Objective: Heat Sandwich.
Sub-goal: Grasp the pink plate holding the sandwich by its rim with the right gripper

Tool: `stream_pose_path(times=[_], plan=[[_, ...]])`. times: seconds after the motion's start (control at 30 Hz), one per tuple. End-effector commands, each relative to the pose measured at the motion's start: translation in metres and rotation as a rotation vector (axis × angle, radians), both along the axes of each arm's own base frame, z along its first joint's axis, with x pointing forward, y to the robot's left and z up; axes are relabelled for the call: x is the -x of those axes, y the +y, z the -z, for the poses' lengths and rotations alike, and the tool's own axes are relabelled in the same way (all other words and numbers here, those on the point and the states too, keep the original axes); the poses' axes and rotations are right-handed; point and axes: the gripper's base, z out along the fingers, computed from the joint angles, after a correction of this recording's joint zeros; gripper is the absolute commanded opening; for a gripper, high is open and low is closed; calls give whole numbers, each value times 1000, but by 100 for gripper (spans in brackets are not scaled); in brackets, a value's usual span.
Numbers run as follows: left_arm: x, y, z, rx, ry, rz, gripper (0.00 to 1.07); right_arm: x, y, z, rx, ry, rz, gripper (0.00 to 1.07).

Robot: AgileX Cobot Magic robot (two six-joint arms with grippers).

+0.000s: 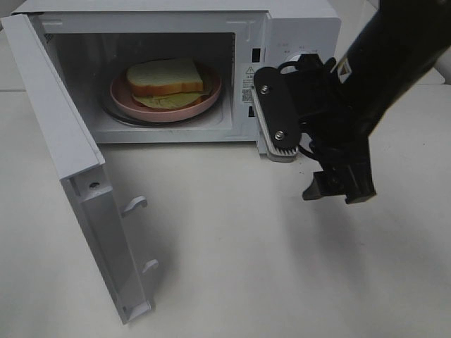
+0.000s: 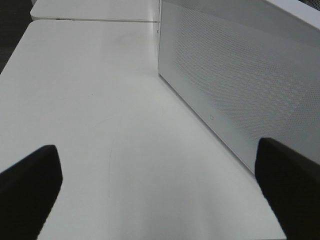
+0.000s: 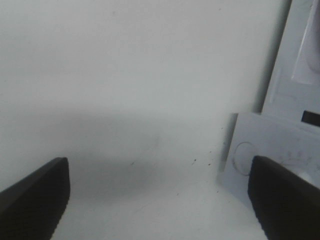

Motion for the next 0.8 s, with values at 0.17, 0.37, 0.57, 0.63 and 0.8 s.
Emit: stream_pose_path(times=[0.17,0.37,0.57,0.63,0.8], plan=[[4,-1,1,13,-22,8,103,-22,36,4,-14,-38,-77,90],[4,-1,1,13,-22,8,103,-44,65,10,-37,-63,-105,89],[4,-1,1,13,-22,8,103,-65,83,15,-48,-83,-109,87],[4,-1,1,13,-22,8,103,-67,85,16,-48,-85,-109,87],[4,-1,1,13,-22,8,103,-85,99,24,-55,-94,-109,87]])
